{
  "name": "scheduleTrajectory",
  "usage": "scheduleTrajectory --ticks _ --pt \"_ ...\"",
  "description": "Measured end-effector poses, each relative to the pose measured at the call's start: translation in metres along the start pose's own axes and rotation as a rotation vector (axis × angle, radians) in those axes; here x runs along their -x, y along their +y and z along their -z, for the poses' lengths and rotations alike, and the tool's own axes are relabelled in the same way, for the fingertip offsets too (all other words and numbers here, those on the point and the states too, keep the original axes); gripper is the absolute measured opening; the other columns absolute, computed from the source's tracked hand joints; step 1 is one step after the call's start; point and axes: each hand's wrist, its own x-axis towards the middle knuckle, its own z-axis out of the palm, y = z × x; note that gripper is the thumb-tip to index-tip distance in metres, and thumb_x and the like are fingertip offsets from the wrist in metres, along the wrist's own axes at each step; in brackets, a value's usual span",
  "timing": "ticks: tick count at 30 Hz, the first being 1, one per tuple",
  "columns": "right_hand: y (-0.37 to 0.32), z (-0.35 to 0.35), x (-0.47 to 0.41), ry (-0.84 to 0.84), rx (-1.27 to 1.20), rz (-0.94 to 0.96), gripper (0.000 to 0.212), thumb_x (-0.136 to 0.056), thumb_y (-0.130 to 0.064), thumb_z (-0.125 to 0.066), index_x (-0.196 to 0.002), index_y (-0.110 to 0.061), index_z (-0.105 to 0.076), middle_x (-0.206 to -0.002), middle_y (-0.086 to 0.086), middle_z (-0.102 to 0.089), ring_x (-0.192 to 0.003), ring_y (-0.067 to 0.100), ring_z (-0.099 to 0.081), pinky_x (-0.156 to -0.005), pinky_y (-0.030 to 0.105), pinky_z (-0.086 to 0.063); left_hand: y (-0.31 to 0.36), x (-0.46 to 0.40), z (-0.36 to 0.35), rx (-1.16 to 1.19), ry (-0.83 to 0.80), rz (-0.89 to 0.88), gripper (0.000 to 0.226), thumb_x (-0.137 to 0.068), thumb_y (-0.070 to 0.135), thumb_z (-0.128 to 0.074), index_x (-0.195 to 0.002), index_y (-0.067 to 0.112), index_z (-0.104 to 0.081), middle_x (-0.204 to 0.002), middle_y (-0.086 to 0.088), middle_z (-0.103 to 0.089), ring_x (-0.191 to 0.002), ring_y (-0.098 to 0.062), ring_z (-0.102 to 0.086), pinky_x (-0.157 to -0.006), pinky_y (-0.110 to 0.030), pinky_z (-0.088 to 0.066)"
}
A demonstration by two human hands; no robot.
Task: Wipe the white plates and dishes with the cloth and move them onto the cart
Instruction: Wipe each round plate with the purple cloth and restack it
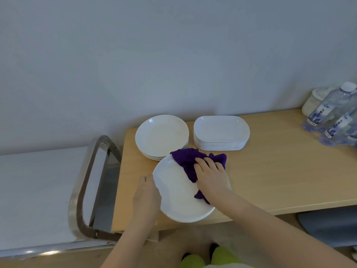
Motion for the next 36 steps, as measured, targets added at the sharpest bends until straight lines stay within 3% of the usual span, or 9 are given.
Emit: scheduleTrajectory --ticks 3,6,10,17,20,23,26,33,36 --pt "0.005 0.003 -0.003 -0.04 0.083 -0.005 0.062 -0.075 -0.031 -0.073 -0.129 -0.02 -0.044 -0.152 0.0 -0.024 -0.136 0.028 -0.025 -0.103 0.041 -0.026 -0.001 0.002 0.001 0.019 -0.01 -0.009 0.028 -0.096 0.006 -0.045 -0.123 0.011 -0.048 -0.123 -0.004 -0.048 -0.085 -0.019 -0.057 -0.077 -0.032 -0.055" --pt "0.006 0.008 -0.009 -0.055 0.132 -0.025 0.069 -0.07 -0.034 -0.076 -0.129 -0.025 -0.042 -0.151 0.001 -0.022 -0.129 0.031 -0.03 -0.091 0.041 -0.032 -0.002 0.002 0.001 0.02 -0.003 -0.007 0.029 -0.095 0.007 -0.046 -0.124 0.012 -0.048 -0.122 -0.002 -0.048 -0.086 -0.017 -0.057 -0.076 -0.03 -0.055" --pt "0.009 0.014 -0.019 -0.053 0.141 -0.052 0.066 -0.072 -0.031 -0.076 -0.128 -0.029 -0.041 -0.147 0.0 -0.021 -0.12 0.032 -0.034 -0.086 0.041 -0.038 -0.001 0.002 0.002 0.005 -0.006 -0.015 0.028 -0.095 0.008 -0.048 -0.122 0.013 -0.049 -0.117 -0.001 -0.05 -0.09 -0.016 -0.055 -0.076 -0.028 -0.054" --pt "0.035 0.029 -0.023 0.052 0.001 -0.205 0.046 -0.081 -0.026 -0.067 -0.124 -0.029 -0.05 -0.137 -0.003 -0.035 -0.11 0.028 -0.042 -0.079 0.038 -0.042 0.002 0.001 0.003 -0.043 0.006 -0.024 0.029 -0.093 0.004 -0.047 -0.121 0.009 -0.048 -0.117 -0.005 -0.05 -0.093 -0.019 -0.051 -0.073 -0.028 -0.049" --pt "0.066 0.031 -0.019 0.107 -0.196 -0.317 0.038 -0.087 -0.009 -0.051 -0.12 -0.026 -0.057 -0.131 -0.004 -0.044 -0.11 0.028 -0.043 -0.08 0.039 -0.045 0.003 0.004 0.002 0.002 0.025 -0.008 0.028 -0.092 0.002 -0.046 -0.12 0.007 -0.05 -0.115 -0.008 -0.05 -0.079 -0.02 -0.05 -0.064 -0.03 -0.043" --pt "0.094 0.025 -0.004 0.143 -0.33 -0.385 0.038 -0.084 -0.003 -0.048 -0.113 -0.024 -0.06 -0.126 -0.005 -0.049 -0.108 0.026 -0.047 -0.08 0.042 -0.047 0.002 0.007 0.0 0.026 0.056 0.006 0.03 -0.093 0.001 -0.043 -0.122 0.006 -0.05 -0.116 -0.009 -0.05 -0.077 -0.024 -0.052 -0.062 -0.031 -0.041" --pt "0.109 0.014 0.013 0.159 -0.395 -0.411 0.035 -0.082 -0.003 -0.051 -0.11 -0.023 -0.061 -0.124 -0.008 -0.051 -0.11 0.024 -0.044 -0.078 0.042 -0.048 0.004 0.007 -0.003 0.059 0.099 0.029 0.031 -0.094 0.003 -0.04 -0.124 0.009 -0.049 -0.117 -0.007 -0.051 -0.082 -0.024 -0.054 -0.064 -0.034 -0.045" --pt "0.106 -0.004 0.021 0.06 -0.398 -0.437 0.033 -0.09 -0.01 -0.05 -0.121 -0.018 -0.057 -0.132 0.002 -0.048 -0.119 0.027 -0.042 -0.1 0.044 -0.032 0.009 -0.005 -0.008 0.127 0.161 0.122 0.021 -0.098 0.017 -0.039 -0.117 0.016 -0.049 -0.11 0.001 -0.053 -0.085 -0.018 -0.054 -0.07 -0.036 -0.049" --pt "0.094 0.009 0.005 0.155 -0.489 -0.377 0.031 -0.092 -0.008 -0.046 -0.12 -0.014 -0.058 -0.127 0.005 -0.052 -0.117 0.027 -0.044 -0.093 0.036 -0.037 0.014 -0.014 -0.005 0.137 0.211 0.117 0.02 -0.099 0.021 -0.04 -0.115 0.016 -0.051 -0.106 0.002 -0.055 -0.087 -0.017 -0.054 -0.073 -0.035 -0.049"
